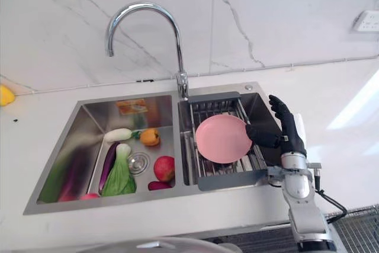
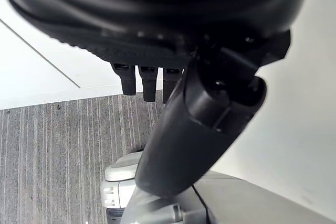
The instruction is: Place the dishes in the dishwasher.
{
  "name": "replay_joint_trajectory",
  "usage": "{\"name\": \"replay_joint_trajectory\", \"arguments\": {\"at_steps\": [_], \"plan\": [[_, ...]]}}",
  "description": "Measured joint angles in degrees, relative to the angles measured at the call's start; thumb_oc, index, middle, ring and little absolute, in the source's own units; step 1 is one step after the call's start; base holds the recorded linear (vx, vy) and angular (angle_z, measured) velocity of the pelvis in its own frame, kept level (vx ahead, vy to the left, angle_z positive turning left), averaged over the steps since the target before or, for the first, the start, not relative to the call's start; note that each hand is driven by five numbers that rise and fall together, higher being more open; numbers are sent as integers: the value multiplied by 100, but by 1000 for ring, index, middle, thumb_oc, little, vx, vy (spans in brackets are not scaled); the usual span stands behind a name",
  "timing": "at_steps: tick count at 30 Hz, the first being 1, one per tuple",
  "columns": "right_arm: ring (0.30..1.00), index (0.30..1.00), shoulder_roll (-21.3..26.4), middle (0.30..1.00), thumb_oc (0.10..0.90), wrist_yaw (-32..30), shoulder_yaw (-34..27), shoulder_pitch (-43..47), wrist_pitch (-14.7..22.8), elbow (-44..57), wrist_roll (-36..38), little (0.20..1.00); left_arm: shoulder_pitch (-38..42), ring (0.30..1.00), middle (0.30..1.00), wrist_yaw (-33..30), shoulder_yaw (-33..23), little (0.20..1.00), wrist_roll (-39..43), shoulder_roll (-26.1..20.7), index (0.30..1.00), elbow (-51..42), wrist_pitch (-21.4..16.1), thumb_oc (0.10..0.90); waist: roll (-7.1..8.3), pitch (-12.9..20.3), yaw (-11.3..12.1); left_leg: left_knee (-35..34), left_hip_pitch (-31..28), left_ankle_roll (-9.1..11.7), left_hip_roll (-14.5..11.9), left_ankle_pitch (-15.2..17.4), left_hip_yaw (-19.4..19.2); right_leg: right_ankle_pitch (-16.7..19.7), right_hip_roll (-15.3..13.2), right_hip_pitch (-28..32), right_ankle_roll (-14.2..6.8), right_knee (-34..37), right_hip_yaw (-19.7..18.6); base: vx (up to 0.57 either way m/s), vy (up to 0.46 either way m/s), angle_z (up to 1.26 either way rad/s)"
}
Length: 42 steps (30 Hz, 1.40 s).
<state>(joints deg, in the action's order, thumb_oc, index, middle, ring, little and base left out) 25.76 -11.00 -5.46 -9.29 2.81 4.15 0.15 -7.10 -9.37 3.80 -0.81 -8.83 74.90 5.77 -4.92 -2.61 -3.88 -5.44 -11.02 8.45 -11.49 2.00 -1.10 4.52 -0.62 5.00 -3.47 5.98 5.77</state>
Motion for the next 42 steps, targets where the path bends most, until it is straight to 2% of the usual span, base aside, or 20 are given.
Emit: {"name": "replay_joint_trajectory", "arguments": {"at_steps": [12,22,24,28,30,32,33,38,42], "plan": [[900,900,1377,900,800,985,-40,42,70,15,-533,900,77,900,900,386,185,900,-616,-33,900,-146,-36,800,-26,-10,4,-10,89,-66,189,-15,-37,84,-182,-93,-49,-2,-25,-3,13,-2],[900,900,2284,900,800,1219,80,552,401,8,-1214,900,121,900,900,550,254,900,-678,-91,900,-138,-87,800,-19,-12,25,-11,28,-75,199,-11,-138,111,-180,-87,-68,0,-127,2,9,-5],[900,900,2530,900,800,1313,313,642,487,4,-1465,900,125,900,900,586,269,900,-801,-102,900,-139,-128,800,-18,-11,34,-11,26,-75,196,-12,-141,113,-176,-87,-67,0,-128,0,0,0],[900,900,2630,900,800,1357,683,753,562,-4,-1645,900,141,900,900,606,268,900,-897,-104,900,-138,-154,800,-22,-8,34,-10,22,-76,197,-12,-148,116,-176,-88,-66,0,-136,0,0,0],[900,900,2738,900,800,1376,1151,1018,620,-122,-1883,900,149,900,900,621,271,900,-897,-106,900,-120,-156,800,-23,-8,33,-9,22,-76,199,-12,-153,124,-177,-89,-60,-1,-138,0,0,0],[900,900,3121,900,800,1440,1695,1300,740,-238,-2185,900,195,900,900,622,360,900,-897,-121,900,-98,-166,800,-23,-7,66,-9,18,-76,196,-12,-150,125,-177,-84,-62,-1,-135,0,0,0],[900,900,3121,900,800,1440,1695,1300,740,-238,-2185,900,195,900,900,622,360,900,-897,-121,900,-98,-166,800,-23,-7,66,-9,18,-76,196,-12,-150,125,-177,-84,-62,-1,-135,0,0,0],[900,900,3538,900,800,1475,2548,1962,925,-544,-2646,900,206,900,900,636,451,900,-894,-142,900,-95,-216,800,-24,-4,103,-7,18,-76,199,-12,-142,124,-180,-77,-62,-2,-124,0,0,0],[900,900,3590,900,800,1474,2577,1990,954,-646,-2941,900,200,900,900,643,449,900,-885,-152,900,-92,-264,800,-22,-4,129,-3,24,-76,198,-12,-134,124,-179,-80,-62,-2,-116,0,0,0]]}}
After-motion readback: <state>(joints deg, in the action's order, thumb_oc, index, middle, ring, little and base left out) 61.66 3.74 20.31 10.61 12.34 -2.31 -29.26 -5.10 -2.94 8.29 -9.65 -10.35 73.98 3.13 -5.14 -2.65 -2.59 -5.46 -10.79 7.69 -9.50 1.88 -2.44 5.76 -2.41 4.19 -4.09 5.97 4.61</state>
